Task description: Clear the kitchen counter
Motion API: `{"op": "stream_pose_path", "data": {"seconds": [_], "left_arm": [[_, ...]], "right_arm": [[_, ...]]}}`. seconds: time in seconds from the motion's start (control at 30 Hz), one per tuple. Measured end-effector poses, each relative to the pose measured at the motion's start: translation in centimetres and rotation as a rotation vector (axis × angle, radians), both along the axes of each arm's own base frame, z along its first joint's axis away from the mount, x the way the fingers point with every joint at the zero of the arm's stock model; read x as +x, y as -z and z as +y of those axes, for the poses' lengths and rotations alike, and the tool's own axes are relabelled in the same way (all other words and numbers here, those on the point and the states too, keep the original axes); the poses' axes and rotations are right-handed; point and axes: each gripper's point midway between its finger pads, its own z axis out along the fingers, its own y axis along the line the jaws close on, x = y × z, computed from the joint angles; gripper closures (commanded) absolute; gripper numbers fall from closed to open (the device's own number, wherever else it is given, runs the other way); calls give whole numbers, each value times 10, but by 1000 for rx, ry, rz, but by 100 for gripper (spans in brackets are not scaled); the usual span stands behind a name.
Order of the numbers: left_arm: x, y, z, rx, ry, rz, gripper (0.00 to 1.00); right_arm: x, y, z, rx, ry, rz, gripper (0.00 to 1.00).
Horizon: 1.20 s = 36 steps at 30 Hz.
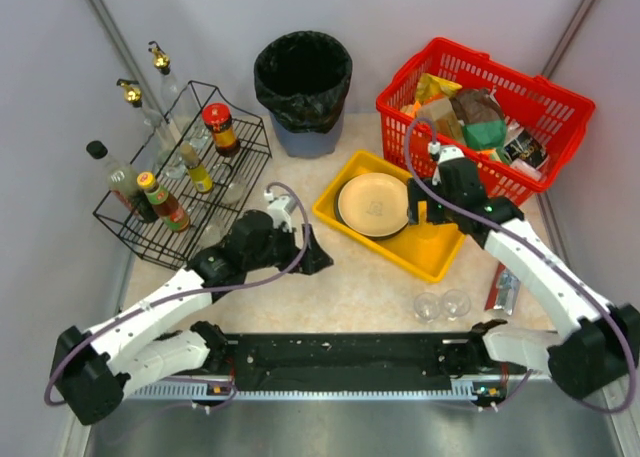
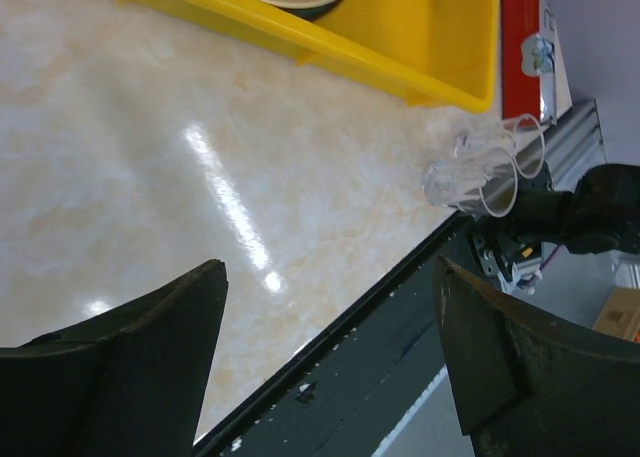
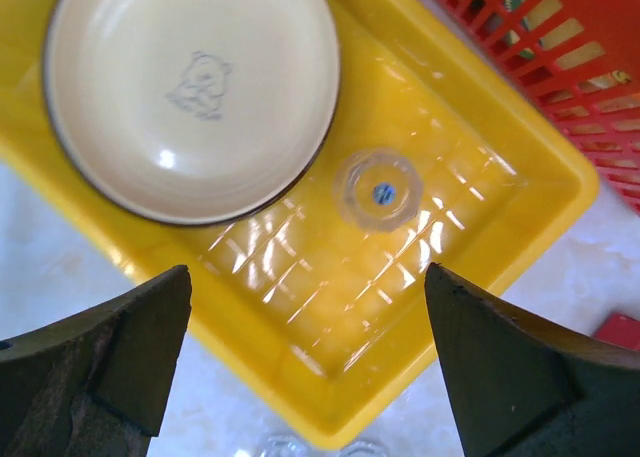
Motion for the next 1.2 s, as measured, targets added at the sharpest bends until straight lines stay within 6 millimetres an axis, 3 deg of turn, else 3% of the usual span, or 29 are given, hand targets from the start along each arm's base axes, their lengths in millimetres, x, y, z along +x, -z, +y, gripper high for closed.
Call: {"op": "stream_pose_path", "data": {"seconds": [0.1,0.3,0.4,0.5,0.67,0.8,0.97,1.07,1.2], "left_arm": [[-19,9,-31,-7,90,32,16],[-38,42,-89,51,138,131,23],[-34,51,-123,88,125,147,25],[-27,51,-170,81,128,142,27],[-36,58,-222,73,163,150,31],[-48,81,-231,119,169,173,33],[-59,98,-230,160,172,199,46],[-62,103,-231,168,175,210,62],[-64,106,-231,171,174,218,96]], "right_arm": [[-27,-25,7,103,-53,-41,5],[-77,-50,7,246,-80,-69,24],[-99,-52,2,294,-60,-64,25],[-117,-46,-3,332,-36,-48,26],[-142,-40,-6,380,-24,-20,26],[-151,-43,-5,419,-18,-19,26],[-157,-42,-3,443,-14,4,26],[-160,-42,-4,446,-11,6,26],[-162,-43,-5,452,-8,3,25]]}}
